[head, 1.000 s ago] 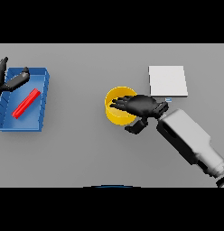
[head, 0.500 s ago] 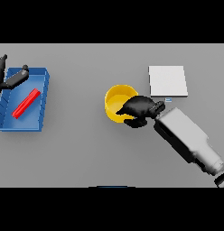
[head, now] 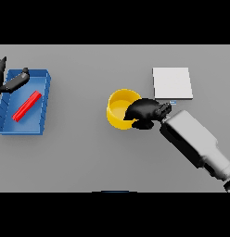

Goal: Pick up the red beaker and tilt it to pour out 1 green nut into yellow bowl. Pick up the yellow bowl and place it on the metallic measuring scale.

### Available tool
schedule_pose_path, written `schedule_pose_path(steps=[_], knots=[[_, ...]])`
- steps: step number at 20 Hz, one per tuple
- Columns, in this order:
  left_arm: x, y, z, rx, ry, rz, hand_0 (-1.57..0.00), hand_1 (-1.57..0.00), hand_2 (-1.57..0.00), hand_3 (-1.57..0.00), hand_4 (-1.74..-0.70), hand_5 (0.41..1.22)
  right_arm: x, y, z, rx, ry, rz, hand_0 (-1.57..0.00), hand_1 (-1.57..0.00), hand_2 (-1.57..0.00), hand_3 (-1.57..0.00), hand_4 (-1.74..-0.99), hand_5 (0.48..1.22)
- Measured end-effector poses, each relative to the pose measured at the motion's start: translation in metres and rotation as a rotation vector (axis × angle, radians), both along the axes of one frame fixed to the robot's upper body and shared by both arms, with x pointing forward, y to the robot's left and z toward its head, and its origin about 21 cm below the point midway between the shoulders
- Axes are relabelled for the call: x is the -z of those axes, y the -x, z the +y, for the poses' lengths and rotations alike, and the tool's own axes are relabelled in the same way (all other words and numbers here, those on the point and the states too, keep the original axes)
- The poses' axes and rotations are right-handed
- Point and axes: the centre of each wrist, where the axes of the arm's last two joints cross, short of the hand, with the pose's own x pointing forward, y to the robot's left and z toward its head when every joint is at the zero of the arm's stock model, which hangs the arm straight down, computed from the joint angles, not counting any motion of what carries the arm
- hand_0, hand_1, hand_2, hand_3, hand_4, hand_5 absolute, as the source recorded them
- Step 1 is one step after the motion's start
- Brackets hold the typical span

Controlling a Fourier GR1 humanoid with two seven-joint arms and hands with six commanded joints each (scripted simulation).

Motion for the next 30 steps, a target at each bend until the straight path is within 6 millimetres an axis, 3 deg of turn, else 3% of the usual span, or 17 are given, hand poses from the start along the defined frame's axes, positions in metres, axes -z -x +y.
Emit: schedule_pose_path(steps=[2,5,10,15,18,21,25,30], knots=[[-0.002,0.001,-0.002,0.002,-0.010,0.001,0.00,0.00,0.00,0.00,-0.80,0.724,-0.009,-0.002,-0.005,0.000,-0.008,-0.017,-1.53,-1.53,-1.49,-1.19,-1.729,1.212],[-0.002,0.001,-0.002,-0.014,-0.013,0.004,0.00,0.00,0.00,0.00,-0.80,0.721,-0.030,-0.002,-0.011,0.007,-0.019,-0.043,-1.55,-1.55,-1.51,-1.38,-1.731,1.216],[-0.005,-0.001,-0.002,-0.007,-0.017,-0.006,0.00,0.00,0.00,0.00,-0.80,0.723,-0.073,-0.008,-0.017,0.040,0.000,-0.124,-1.56,-1.56,-1.55,-1.29,-1.723,1.219],[-0.006,-0.002,-0.002,-0.006,-0.023,-0.006,0.00,0.00,0.00,0.00,-0.80,0.723,-0.087,0.000,-0.018,0.068,-0.005,-0.139,-1.57,-1.57,-1.56,-1.24,-1.719,1.220],[-0.008,-0.002,-0.002,0.001,-0.019,-0.015,0.00,0.00,0.00,0.00,-0.81,0.741,-0.099,-0.004,-0.029,0.079,-0.003,-0.192,-1.57,-1.57,-1.57,-1.33,-1.720,1.221],[-0.012,0.001,-0.002,-0.002,-0.025,-0.008,0.00,0.00,0.00,0.00,-0.80,0.734,-0.109,-0.017,-0.046,0.162,0.011,-0.252,-1.57,-1.57,-1.57,-1.26,-1.719,1.221],[-0.014,0.003,-0.008,-0.023,-0.029,0.002,0.00,0.00,0.00,0.00,-0.82,0.750,-0.107,-0.036,-0.074,0.270,0.002,-0.250,-1.57,-1.57,-1.57,-1.21,-1.720,1.221],[-0.010,0.008,-0.005,-0.029,-0.022,0.018,0.00,0.00,0.00,0.00,-0.83,0.774,-0.088,-0.055,-0.105,0.372,-0.004,-0.236,-1.57,-1.57,-1.57,-1.17,-1.720,1.221]])
